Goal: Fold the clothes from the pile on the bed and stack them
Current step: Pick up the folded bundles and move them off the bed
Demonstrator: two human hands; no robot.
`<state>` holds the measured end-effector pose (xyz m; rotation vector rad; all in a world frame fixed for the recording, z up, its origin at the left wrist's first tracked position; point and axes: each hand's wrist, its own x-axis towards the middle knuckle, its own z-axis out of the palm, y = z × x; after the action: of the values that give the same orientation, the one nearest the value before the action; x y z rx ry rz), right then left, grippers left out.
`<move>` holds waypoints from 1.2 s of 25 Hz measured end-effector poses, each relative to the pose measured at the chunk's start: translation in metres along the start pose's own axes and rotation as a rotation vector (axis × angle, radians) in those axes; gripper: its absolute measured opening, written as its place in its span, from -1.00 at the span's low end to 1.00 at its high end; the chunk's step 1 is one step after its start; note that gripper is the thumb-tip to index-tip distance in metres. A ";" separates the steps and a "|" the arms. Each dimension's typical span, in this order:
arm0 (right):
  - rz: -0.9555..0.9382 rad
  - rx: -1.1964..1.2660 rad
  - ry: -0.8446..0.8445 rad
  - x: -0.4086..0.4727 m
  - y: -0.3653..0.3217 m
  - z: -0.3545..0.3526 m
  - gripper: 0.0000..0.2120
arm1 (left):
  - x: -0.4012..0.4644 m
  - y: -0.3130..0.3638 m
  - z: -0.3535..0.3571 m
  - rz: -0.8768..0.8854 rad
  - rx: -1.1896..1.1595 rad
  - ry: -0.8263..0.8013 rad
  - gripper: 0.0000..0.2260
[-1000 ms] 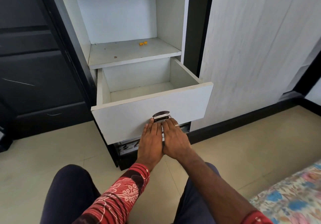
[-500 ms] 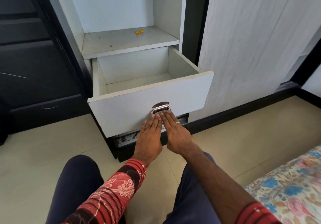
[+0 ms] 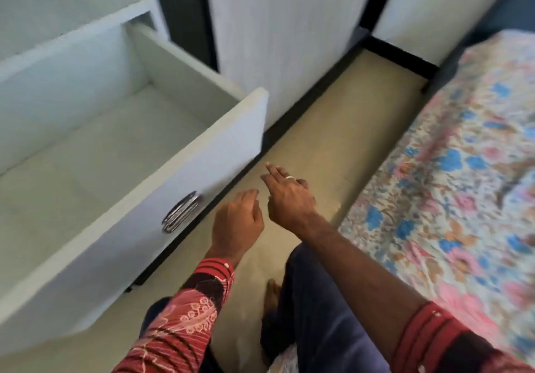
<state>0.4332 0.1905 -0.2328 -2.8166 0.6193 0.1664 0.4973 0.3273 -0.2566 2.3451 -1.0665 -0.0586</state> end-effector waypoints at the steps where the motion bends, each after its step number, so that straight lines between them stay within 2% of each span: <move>1: 0.051 0.009 0.000 -0.003 0.007 -0.017 -0.42 | 0.017 0.011 -0.007 0.033 0.007 -0.054 -0.70; 5: 0.359 0.054 0.024 -0.040 0.059 -0.104 -0.61 | 0.089 0.101 -0.032 0.224 0.045 -0.277 -0.85; 10: 0.775 0.198 0.054 -0.143 0.129 -0.180 -0.63 | 0.121 0.260 -0.043 0.513 0.067 -0.486 -0.91; 14: 1.112 0.290 0.104 -0.263 0.158 -0.214 -0.70 | 0.088 0.380 -0.034 0.752 0.000 -0.678 -0.92; 16: 1.315 0.326 0.183 -0.334 0.160 -0.218 -0.72 | 0.052 0.435 -0.025 0.896 -0.052 -0.768 -0.88; 20: 1.699 0.361 0.347 -0.462 0.145 -0.211 -0.70 | -0.040 0.514 -0.012 1.004 -0.185 -1.008 -0.77; 23: 1.908 0.387 0.440 -0.543 0.147 -0.196 -0.78 | -0.106 0.562 0.006 0.921 -0.244 -1.271 -0.61; 27: 2.089 0.517 0.711 -0.638 0.174 -0.167 -0.59 | -0.175 0.606 0.043 0.445 -0.203 -1.650 -0.48; 30: 2.121 0.538 0.744 -0.704 0.218 -0.147 -0.46 | -0.217 0.637 0.082 0.107 -0.199 -1.802 -0.39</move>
<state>-0.2869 0.2396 -0.0236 -0.5800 2.7279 -0.5793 -0.1073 0.1056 -0.0447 1.5663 -1.6406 -2.3519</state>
